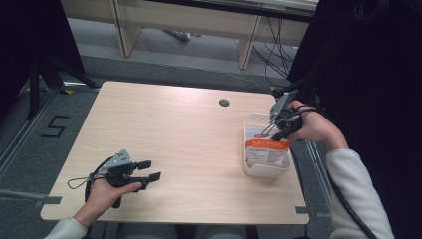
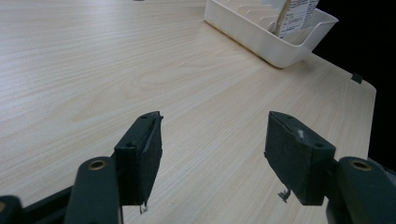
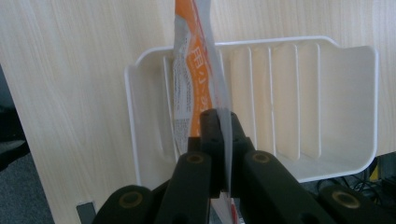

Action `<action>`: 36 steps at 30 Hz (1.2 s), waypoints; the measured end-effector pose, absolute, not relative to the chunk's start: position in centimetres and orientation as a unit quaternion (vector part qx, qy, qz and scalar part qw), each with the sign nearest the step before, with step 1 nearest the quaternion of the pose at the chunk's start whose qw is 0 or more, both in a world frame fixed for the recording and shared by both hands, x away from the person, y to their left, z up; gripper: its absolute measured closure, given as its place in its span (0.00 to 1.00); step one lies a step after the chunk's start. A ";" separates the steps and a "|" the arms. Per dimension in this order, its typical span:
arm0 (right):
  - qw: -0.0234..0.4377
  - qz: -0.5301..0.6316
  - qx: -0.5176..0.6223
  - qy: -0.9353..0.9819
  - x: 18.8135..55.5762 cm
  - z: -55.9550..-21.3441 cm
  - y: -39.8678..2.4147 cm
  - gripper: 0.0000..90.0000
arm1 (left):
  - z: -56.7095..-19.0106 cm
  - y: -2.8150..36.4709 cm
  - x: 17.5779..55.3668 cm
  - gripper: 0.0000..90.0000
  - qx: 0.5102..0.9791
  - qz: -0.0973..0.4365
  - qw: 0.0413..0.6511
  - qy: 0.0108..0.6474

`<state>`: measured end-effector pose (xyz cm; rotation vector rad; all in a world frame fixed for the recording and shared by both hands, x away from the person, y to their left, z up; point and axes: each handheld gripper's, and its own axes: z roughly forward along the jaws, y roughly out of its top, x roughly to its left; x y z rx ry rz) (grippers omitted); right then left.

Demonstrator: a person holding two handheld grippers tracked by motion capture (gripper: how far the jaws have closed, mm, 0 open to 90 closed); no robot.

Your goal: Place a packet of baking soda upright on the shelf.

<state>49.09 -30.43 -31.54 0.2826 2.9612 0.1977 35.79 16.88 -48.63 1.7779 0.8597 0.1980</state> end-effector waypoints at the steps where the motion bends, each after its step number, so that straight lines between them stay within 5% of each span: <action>1: 0.080 0.066 0.094 0.990 49.1 -31.5 -30.4 1.00 | -48.6 16.9 35.8 0.40 0.750 0.084 0.547 0.362; 15: 0.079 0.057 0.088 0.991 49.3 -31.8 -30.8 1.00 | -48.6 16.8 35.8 0.40 0.750 0.084 0.547 0.363; 20: 0.080 0.061 0.097 0.990 49.1 -31.6 -30.7 0.84 | -48.6 16.9 35.8 0.40 0.750 0.085 0.546 0.363; 36: 0.099 0.064 0.114 0.986 48.2 -29.6 -30.1 0.76 | -48.6 16.9 35.8 0.40 0.750 0.084 0.546 0.364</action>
